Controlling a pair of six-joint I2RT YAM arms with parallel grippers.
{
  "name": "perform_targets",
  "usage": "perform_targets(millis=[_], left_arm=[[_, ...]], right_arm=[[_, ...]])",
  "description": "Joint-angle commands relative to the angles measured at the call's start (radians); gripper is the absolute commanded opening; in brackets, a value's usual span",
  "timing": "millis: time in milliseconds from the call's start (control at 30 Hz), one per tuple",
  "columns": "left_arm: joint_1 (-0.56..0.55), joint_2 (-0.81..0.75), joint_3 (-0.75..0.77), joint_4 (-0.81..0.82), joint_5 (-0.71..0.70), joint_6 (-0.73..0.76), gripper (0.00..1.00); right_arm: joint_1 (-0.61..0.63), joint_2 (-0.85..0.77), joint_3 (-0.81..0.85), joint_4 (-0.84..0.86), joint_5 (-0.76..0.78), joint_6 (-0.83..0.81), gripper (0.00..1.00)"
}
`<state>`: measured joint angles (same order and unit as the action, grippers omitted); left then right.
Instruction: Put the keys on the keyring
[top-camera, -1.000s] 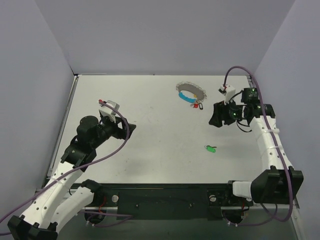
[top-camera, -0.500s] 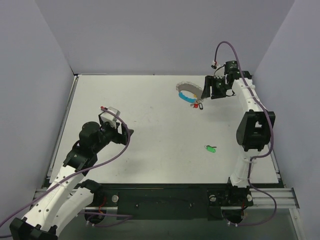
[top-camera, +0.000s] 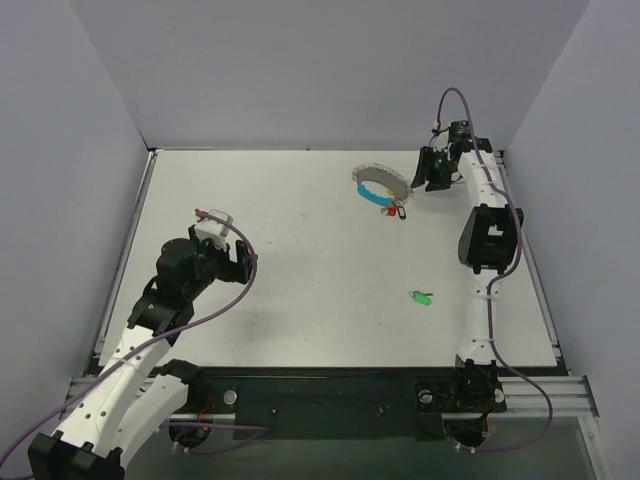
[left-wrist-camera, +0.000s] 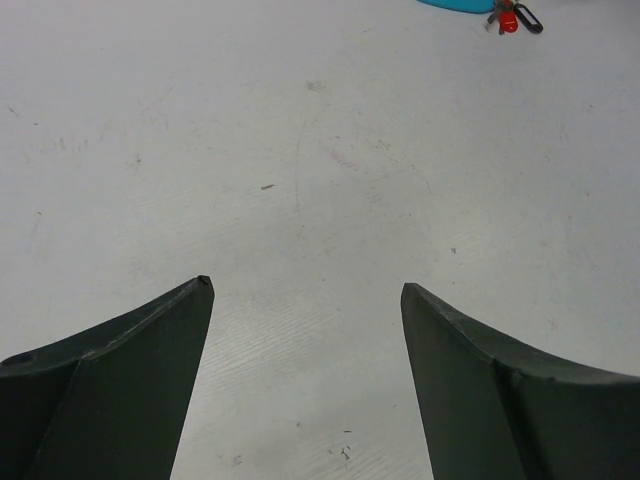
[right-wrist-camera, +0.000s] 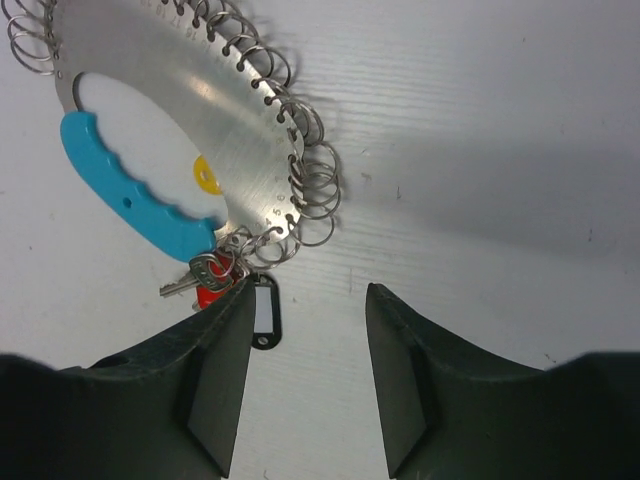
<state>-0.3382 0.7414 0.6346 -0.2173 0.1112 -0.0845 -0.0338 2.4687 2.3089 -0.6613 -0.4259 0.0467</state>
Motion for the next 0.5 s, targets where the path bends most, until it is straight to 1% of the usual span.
perform_targets(millis=[0, 133, 400, 467], left_arm=[[0.021, 0.012, 0.005, 0.059, 0.008, 0.014, 0.86], [0.037, 0.018, 0.004, 0.061, 0.016, 0.015, 0.86], [0.056, 0.044, 0.007, 0.067, 0.038, 0.011, 0.86], [0.061, 0.046, 0.007, 0.068, 0.041, 0.011, 0.86]], right_arm=[[0.002, 0.041, 0.081, 0.041, 0.001, 0.067, 0.41], [0.005, 0.085, 0.161, 0.051, 0.006, 0.094, 0.40], [0.002, 0.121, 0.215, 0.072, -0.008, 0.116, 0.39], [-0.003, 0.121, 0.201, 0.107, -0.037, 0.160, 0.38]])
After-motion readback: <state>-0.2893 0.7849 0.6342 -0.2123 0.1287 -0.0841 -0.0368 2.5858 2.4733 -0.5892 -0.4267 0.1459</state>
